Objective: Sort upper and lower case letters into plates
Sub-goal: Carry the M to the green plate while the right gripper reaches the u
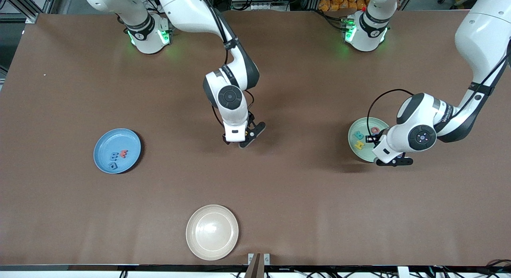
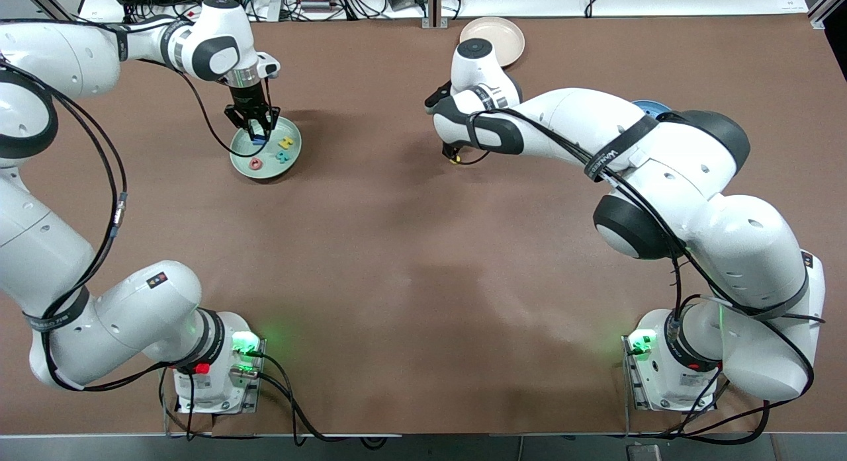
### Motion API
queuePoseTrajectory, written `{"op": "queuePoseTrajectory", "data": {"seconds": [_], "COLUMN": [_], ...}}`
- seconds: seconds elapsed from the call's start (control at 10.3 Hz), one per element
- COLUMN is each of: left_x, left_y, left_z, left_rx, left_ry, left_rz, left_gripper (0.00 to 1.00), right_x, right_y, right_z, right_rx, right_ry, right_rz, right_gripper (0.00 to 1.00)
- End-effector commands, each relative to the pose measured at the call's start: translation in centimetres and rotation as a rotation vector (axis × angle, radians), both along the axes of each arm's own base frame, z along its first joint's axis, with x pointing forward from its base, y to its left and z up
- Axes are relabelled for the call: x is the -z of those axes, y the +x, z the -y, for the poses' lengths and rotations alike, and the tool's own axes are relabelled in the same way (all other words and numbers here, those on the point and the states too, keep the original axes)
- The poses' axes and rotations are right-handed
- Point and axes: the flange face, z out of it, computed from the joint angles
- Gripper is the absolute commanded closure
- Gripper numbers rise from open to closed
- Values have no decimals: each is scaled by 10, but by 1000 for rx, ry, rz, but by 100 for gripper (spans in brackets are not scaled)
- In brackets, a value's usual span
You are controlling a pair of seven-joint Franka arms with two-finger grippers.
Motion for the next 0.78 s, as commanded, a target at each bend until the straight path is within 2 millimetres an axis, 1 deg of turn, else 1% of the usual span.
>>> {"op": "queuePoseTrajectory", "data": {"seconds": [0.0,0.1,0.19,0.29,0.49,0.68], "left_x": [-11,-21,-35,-56,-121,-174], "left_y": [0,6,9,17,30,39], "left_z": [1,0,10,11,27,34], "left_rx": [19,15,22,21,39,69], "left_ry": [12,17,16,30,56,59], "left_rz": [30,41,45,38,76,150], "left_gripper": [0,0,0,0,0,0], "right_x": [14,21,23,23,23,26], "right_y": [0,-2,-3,-3,-5,-9], "right_z": [-18,-21,-22,-22,-23,-23], "right_rx": [5,5,5,9,5,3], "right_ry": [31,40,40,43,40,31], "right_rz": [31,38,34,32,28,16], "right_gripper": [0,0,0,0,0,0]}}
